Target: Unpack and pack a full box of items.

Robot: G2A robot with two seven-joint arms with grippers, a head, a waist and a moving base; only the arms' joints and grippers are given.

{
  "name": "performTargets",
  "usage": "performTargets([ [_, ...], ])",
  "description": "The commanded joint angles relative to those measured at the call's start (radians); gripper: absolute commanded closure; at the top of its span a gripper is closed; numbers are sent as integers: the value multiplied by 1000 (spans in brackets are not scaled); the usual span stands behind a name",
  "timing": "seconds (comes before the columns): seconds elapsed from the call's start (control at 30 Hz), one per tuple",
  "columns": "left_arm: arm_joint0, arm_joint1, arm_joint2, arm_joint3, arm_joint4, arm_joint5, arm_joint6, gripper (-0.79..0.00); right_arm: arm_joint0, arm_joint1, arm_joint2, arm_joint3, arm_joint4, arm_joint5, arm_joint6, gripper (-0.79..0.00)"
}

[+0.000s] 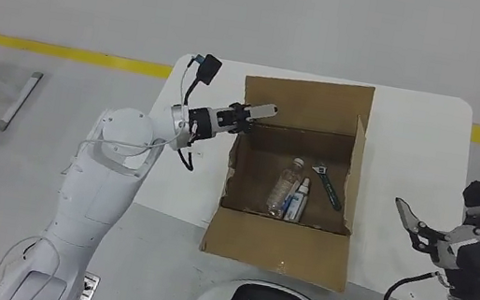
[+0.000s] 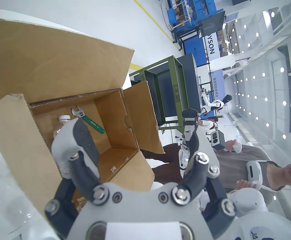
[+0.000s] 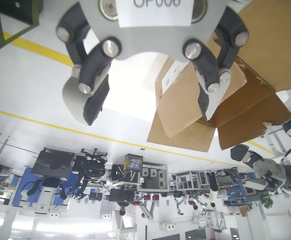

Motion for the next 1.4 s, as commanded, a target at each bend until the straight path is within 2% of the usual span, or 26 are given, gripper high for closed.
performTargets([
  [0.0,6,3,-19,-5,-5,-4,5,-785,18,0,-28,-29,-23,-12,51,-785],
  [0.2,29,12,-81,-13,-20,-8,29,-785,111,-6,-148,-52,-86,-38,162,-785],
  [0.3,39,17,-112,-5,-20,-5,45,-785,163,-13,-213,-36,-117,-18,200,-785],
  [0.37,45,20,-132,1,-24,-1,55,-785,195,-19,-258,-29,-131,0,219,-576],
  [0.4,49,21,-140,3,-30,0,58,-785,210,-22,-283,-21,-141,7,228,-308],
  [0.43,53,22,-147,5,-30,1,62,-785,225,-25,-307,-13,-157,12,234,-160],
  [0.5,59,25,-156,5,-29,2,63,-785,246,-32,-351,5,-172,31,240,0],
  [0.77,61,26,-160,5,-25,5,66,-785,276,-55,-478,63,-189,96,243,0],
  [0.97,61,26,-160,5,-25,5,66,-785,265,-66,-520,81,-147,107,237,0],
  [1.13,61,26,-160,5,-25,5,66,-785,264,-71,-512,116,-135,138,240,0],
  [1.37,61,26,-160,5,-25,5,66,-785,200,-64,-414,88,-98,195,243,0],
])
